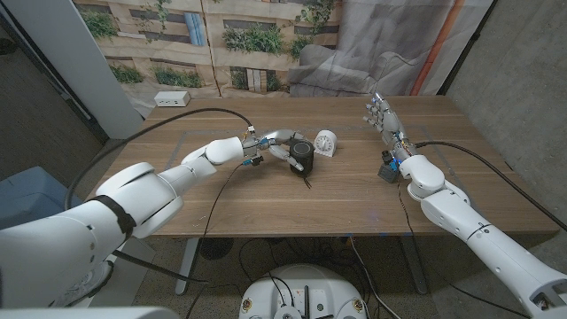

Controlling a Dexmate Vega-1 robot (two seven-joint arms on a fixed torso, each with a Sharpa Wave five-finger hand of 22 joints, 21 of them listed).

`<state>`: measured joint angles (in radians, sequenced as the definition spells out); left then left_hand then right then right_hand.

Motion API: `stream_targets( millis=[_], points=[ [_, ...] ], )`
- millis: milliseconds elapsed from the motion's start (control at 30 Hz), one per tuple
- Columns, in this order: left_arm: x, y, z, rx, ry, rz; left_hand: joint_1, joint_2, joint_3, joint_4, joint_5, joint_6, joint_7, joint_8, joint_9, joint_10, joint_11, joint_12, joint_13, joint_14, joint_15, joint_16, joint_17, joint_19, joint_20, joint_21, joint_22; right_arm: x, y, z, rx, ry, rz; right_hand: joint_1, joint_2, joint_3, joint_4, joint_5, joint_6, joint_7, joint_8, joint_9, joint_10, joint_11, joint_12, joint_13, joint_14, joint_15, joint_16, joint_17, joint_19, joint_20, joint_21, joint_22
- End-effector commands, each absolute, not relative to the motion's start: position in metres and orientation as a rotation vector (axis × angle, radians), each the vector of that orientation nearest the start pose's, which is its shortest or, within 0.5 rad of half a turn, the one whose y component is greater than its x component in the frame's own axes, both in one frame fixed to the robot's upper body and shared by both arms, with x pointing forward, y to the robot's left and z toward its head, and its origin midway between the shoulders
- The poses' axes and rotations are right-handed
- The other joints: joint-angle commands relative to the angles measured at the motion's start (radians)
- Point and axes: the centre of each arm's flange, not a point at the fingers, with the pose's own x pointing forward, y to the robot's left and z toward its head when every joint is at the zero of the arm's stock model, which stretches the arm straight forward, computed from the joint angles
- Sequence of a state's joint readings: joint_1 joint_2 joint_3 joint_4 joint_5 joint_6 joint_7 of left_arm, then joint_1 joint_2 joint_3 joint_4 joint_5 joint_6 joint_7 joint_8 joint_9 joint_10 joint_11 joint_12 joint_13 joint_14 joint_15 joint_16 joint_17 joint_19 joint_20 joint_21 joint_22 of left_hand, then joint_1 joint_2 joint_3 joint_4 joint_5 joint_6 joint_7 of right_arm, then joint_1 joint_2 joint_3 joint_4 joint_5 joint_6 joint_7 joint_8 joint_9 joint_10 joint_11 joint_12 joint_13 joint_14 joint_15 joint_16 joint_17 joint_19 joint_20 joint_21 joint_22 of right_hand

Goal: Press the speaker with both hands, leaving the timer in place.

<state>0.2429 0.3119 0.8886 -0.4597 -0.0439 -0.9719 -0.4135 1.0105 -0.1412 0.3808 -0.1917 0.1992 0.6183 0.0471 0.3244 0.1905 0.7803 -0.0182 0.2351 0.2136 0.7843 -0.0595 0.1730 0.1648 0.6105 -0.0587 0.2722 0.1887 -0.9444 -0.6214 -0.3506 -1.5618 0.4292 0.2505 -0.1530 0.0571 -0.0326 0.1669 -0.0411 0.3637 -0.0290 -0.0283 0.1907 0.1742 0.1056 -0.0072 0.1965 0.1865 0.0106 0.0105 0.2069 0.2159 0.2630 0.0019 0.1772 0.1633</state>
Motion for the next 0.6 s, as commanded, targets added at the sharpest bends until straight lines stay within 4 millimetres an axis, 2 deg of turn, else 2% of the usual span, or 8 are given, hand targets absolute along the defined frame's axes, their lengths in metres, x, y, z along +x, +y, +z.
stream_targets(
  millis=[33, 233, 300, 600],
  points=[
    [0.687, 0.148, 0.001, 1.018, -0.769, -0.755, 0.065, 0.206, 0.034, 0.024, -0.001, 0.215, -0.053, -0.008, -0.001, 0.129, -0.137, -0.006, 0.001, 0.021, -0.159, -0.002, 0.005, -0.009, -0.116, -0.003, 0.003, 0.61, -0.284, -0.003, -0.182, -0.694, 0.108, 0.0, 0.004, 0.001, 0.006, 0.007, -0.009, -0.001, -0.002, 0.002, 0.007, 0.002, -0.003, 0.0, 0.004, -0.001, -0.001, 0.004, -0.001, -0.001, 0.003, 0.003],
    [0.687, 0.147, -0.002, 1.071, -0.798, -0.721, 0.06, 0.2, 0.035, 0.023, -0.001, 0.212, -0.057, -0.015, -0.001, 0.123, -0.139, -0.01, -0.001, 0.012, -0.158, -0.003, 0.005, -0.013, -0.115, -0.005, 0.003, 0.61, -0.287, -0.003, -0.174, -0.696, 0.097, 0.0, 0.005, 0.0, 0.006, 0.008, -0.009, -0.001, -0.002, 0.002, 0.007, 0.002, -0.003, 0.0, 0.004, -0.001, -0.001, 0.004, 0.001, -0.001, 0.004, 0.003],
    [0.687, 0.147, -0.004, 1.066, -0.797, -0.716, 0.058, 0.198, 0.035, 0.023, -0.001, 0.208, -0.058, -0.02, -0.002, 0.116, -0.137, -0.014, -0.002, 0.01, -0.159, -0.002, 0.005, -0.015, -0.114, -0.006, 0.003, 0.61, -0.287, -0.003, -0.173, -0.696, 0.095, 0.001, 0.008, -0.002, 0.007, 0.008, -0.008, -0.002, -0.002, 0.002, -0.033, 0.011, -0.017, -0.001, 0.005, -0.001, -0.001, 0.004, 0.0, -0.001, 0.005, 0.003],
    [0.69, 0.147, -0.01, 1.052, -0.766, -0.713, 0.046, 0.185, 0.034, 0.023, -0.002, 0.189, -0.066, -0.04, -0.002, 0.09, -0.142, -0.026, -0.005, -0.015, -0.158, -0.004, 0.005, -0.034, -0.111, -0.015, 0.002, 0.606, -0.29, -0.008, -0.179, -0.689, 0.065, 0.002, 0.009, -0.003, 0.007, 0.009, -0.004, 0.001, -0.001, 0.003, -0.032, 0.01, -0.014, -0.001, 0.008, -0.002, 0.001, 0.003, 0.004, 0.0, 0.007, 0.003]
  ],
)
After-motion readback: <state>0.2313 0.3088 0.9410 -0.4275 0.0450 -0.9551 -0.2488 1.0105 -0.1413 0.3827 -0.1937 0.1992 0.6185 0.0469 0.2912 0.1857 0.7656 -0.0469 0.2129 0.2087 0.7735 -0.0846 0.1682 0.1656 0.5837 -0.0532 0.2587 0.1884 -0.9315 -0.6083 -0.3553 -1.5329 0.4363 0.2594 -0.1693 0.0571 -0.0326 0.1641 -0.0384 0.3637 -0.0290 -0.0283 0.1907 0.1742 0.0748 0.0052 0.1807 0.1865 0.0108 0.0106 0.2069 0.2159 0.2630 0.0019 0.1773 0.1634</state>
